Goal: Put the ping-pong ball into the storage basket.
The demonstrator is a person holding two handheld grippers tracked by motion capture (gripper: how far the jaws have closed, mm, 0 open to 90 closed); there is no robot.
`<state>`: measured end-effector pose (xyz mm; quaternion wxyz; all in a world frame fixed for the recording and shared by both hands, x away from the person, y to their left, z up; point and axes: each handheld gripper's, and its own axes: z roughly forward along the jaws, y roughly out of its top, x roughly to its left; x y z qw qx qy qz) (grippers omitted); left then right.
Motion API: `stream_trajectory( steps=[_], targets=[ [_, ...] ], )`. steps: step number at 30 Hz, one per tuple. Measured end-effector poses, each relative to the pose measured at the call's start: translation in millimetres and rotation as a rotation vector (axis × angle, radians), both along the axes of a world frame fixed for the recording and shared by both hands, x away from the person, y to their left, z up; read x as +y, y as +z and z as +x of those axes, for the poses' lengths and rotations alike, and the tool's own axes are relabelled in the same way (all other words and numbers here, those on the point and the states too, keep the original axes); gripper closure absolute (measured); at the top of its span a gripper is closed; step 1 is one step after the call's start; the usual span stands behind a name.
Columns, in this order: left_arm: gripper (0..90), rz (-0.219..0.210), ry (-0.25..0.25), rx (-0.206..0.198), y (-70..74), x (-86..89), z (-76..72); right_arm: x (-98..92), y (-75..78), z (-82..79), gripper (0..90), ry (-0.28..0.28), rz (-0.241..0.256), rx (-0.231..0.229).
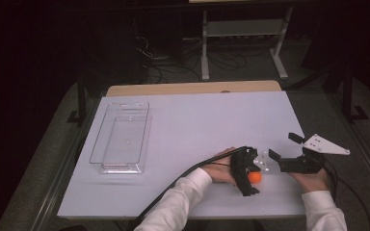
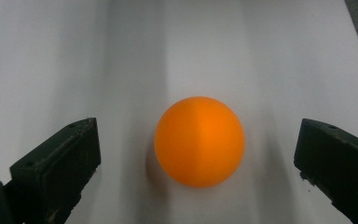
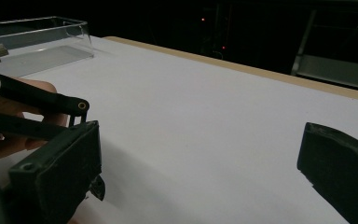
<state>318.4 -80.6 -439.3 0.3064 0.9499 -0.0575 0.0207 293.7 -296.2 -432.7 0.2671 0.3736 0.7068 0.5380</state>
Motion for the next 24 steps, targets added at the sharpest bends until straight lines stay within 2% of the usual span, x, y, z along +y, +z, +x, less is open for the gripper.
stream_trajectory(
  steps=[5,15,24],
  targets=[
    [5.0,-0.007,0.001,0.014,0.6,0.2,1.0,-0.3,0.1,-0.1,0.0,0.0,0.005,-0.002],
    [16.0,-0.006,0.004,0.012,0.5,-0.1,1.0,-1.1,0.3,-0.3,0.0,-0.002,0.009,-0.001],
    [36.5,-0.008,0.014,0.033,0.1,-0.2,2.5,-1.0,0.2,-0.2,0.0,-0.002,0.01,-0.001]
  ],
)
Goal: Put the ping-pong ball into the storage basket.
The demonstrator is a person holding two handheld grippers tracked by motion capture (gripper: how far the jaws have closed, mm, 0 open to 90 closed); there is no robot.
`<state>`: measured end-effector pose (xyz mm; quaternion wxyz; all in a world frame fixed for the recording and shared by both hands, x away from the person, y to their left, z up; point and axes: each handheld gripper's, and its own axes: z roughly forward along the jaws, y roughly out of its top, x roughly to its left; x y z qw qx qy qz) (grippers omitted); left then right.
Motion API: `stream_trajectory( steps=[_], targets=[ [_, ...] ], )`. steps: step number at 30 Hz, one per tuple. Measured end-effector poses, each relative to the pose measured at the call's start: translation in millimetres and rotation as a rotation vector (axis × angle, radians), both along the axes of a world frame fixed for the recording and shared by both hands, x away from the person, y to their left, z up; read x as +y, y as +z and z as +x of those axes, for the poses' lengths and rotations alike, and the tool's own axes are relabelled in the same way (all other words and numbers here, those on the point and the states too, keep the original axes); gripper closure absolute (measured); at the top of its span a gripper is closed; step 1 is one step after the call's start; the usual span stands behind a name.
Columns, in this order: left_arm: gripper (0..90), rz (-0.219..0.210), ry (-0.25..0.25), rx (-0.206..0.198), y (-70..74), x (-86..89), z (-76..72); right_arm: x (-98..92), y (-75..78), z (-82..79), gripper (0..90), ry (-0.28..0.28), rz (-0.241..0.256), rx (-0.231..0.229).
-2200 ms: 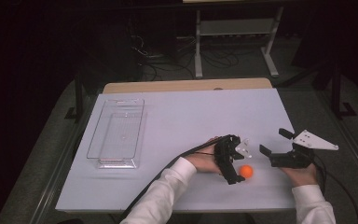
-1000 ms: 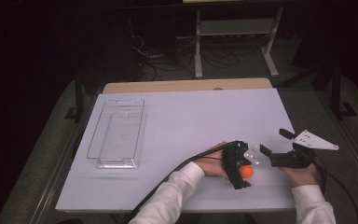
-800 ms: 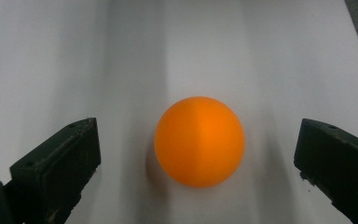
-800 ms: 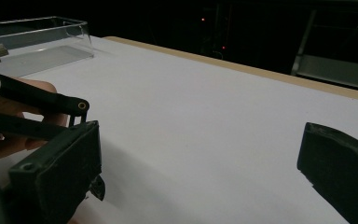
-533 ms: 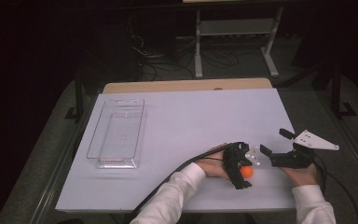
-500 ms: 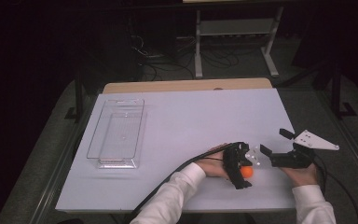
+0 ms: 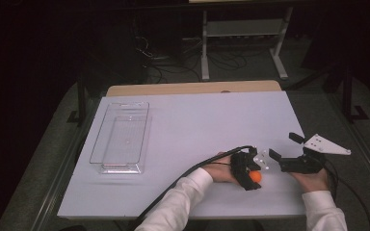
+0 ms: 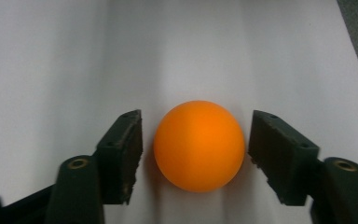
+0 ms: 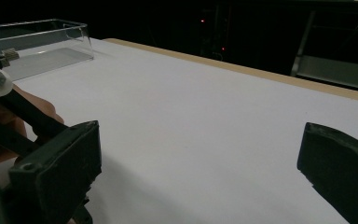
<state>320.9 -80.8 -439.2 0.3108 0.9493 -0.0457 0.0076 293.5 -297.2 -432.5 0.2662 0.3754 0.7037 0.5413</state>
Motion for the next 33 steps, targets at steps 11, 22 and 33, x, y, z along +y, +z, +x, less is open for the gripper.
stream_trajectory(
  steps=[11,22,33],
  targets=[
    [50.2,-0.01,0.003,-0.003,3.0,1.5,0.8,0.3,-0.2,0.2,0.0,0.0,-0.003,0.002],
    [50.5,-0.013,-0.005,-0.018,8.2,3.1,-1.3,0.9,-0.5,0.6,0.0,0.003,-0.01,0.002],
    [50.6,-0.004,-0.01,-0.032,16.9,9.5,-1.7,2.2,-1.0,1.0,0.0,0.006,-0.012,0.006]
  ],
)
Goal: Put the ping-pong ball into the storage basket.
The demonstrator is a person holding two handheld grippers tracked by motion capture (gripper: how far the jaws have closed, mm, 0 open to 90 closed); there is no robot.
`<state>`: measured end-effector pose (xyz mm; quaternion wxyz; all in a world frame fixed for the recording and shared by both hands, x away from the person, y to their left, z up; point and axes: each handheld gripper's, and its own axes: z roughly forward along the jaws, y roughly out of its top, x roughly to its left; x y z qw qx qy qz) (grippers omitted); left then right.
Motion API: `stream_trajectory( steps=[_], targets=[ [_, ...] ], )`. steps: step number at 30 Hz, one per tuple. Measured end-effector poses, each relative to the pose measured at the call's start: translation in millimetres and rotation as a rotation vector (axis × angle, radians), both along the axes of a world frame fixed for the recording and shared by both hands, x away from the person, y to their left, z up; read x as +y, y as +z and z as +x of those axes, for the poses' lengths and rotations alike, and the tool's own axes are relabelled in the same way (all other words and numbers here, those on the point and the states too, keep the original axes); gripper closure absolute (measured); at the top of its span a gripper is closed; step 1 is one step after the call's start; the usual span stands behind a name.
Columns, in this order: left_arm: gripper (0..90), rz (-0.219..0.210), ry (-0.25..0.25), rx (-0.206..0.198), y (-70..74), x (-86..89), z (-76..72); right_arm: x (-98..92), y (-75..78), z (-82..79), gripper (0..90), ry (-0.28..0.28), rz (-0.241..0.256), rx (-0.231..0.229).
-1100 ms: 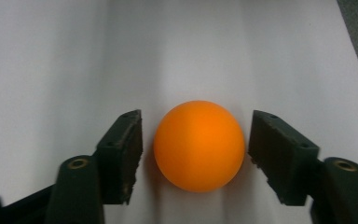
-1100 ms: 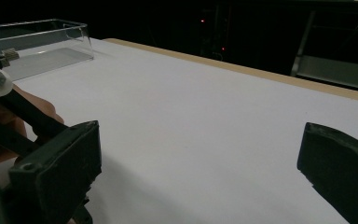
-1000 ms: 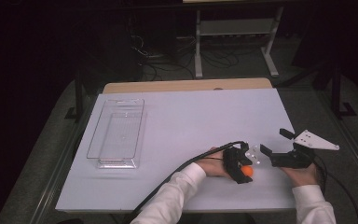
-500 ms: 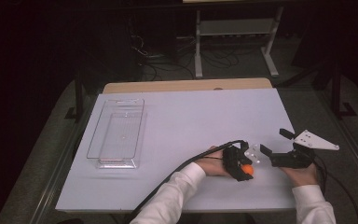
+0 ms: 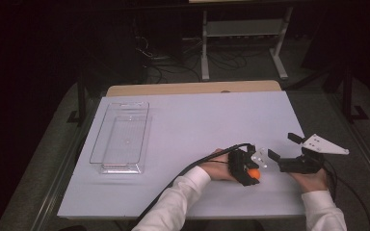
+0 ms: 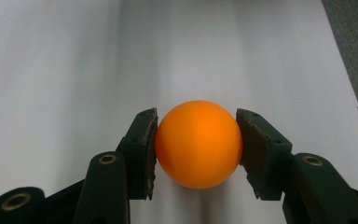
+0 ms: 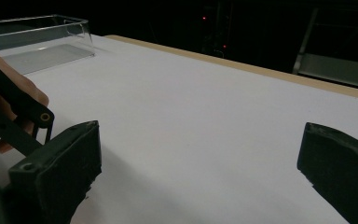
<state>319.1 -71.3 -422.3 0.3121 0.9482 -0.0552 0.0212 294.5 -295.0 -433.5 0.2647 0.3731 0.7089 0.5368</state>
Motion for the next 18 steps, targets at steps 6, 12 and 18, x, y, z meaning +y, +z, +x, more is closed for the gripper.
stream_trajectory(
  steps=[6,12,18],
  targets=[
    [50.6,0.003,-0.003,-0.011,7.1,5.1,-2.1,0.6,-0.2,-0.1,0.0,0.001,-0.002,0.002],
    [50.6,-0.004,0.005,-0.029,15.7,13.0,-2.4,-0.9,0.1,-0.3,0.0,-0.003,-0.001,0.003],
    [50.6,-0.013,0.015,-0.041,23.3,20.9,-3.0,-2.1,0.5,-0.4,0.0,-0.006,0.0,-0.002]
  ],
)
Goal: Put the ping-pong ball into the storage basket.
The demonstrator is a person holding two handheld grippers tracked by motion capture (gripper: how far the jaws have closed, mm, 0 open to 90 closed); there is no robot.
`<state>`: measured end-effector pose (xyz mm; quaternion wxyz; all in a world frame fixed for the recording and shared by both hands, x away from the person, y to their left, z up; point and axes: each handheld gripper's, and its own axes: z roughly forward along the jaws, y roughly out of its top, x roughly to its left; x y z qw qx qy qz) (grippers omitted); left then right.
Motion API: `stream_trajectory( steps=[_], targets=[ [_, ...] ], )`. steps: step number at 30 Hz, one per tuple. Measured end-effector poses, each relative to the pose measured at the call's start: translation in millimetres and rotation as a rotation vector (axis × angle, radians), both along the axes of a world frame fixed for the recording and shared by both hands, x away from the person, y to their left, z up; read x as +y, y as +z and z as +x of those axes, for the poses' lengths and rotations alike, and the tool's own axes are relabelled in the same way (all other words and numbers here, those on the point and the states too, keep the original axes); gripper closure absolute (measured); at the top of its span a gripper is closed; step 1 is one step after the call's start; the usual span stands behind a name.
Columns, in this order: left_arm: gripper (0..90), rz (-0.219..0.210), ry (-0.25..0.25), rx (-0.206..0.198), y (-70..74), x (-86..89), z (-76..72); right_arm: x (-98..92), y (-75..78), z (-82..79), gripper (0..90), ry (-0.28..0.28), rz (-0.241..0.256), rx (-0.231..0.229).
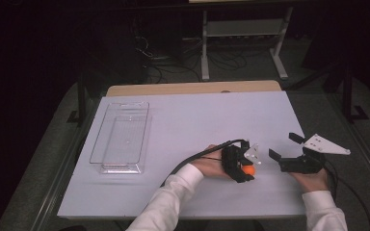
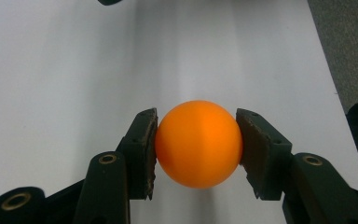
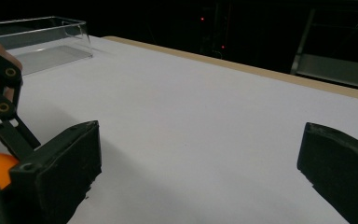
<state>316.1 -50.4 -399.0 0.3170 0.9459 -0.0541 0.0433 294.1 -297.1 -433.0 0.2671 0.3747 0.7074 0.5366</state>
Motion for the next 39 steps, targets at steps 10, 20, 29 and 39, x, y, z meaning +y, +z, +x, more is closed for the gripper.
stream_trajectory(
  steps=[10,20,29,39],
  targets=[
    [50.6,0.003,0.025,-0.007,11.7,18.6,-2.5,8.7,-2.9,1.6,0.0,0.03,-0.032,0.019],
    [50.6,0.005,0.046,-0.028,24.1,38.6,-4.1,6.5,-2.2,1.0,0.0,0.022,-0.024,0.015],
    [50.6,-0.004,0.073,-0.042,41.2,58.7,-2.6,6.5,-1.9,0.8,0.0,0.022,-0.019,0.012],
    [50.7,-0.007,0.09,-0.05,56.3,73.2,-0.8,5.4,-1.2,-0.1,0.0,0.014,-0.011,0.007]
  ],
)
